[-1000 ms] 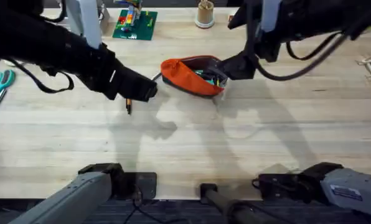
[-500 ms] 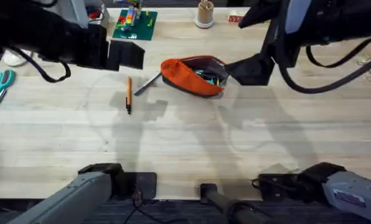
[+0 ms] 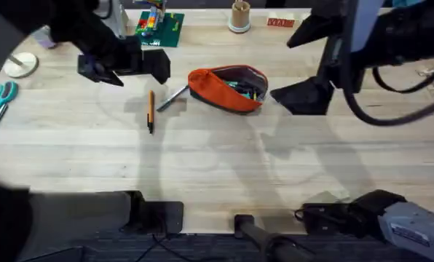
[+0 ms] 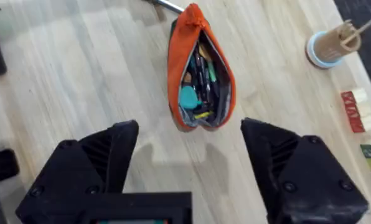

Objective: Unzip the bag, pick up the pens from the table one at a time and place them inside, then zip the bag closed.

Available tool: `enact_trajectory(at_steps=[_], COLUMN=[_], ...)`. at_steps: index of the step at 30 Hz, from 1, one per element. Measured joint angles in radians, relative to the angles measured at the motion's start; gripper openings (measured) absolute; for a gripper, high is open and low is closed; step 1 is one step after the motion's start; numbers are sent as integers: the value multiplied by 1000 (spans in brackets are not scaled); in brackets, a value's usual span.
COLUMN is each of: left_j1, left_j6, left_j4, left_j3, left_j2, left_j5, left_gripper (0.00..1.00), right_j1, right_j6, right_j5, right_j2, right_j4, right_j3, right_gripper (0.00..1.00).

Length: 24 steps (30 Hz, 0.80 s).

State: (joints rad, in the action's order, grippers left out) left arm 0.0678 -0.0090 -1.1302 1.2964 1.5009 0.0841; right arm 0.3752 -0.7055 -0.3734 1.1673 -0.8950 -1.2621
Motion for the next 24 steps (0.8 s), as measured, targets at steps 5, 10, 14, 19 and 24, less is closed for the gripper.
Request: enact_trajectory(at_steps=[5,10,14,19,24], left_j1=[0,0,0,0,0], left_j6=[-6,-4,24,68,85], left_j4=[21,57,127,183,193], left_j3=[0,0,0,0,0], left_j2=[111,208,281,337,345], left_j5=[-2,-2,-2,-14,-61], left_gripper=[995,995,995,996,949], right_j1=[0,0,0,0,0], right_j6=[0,0,0,0,0], right_j5=[63,98,108,115,116], right_j2=[-56,-104,-124,-126,-126], right_j4=[-27,-29,-29,-30,-30], right_j3=[0,0,0,0,0], right_gripper=[997,997,997,996,996])
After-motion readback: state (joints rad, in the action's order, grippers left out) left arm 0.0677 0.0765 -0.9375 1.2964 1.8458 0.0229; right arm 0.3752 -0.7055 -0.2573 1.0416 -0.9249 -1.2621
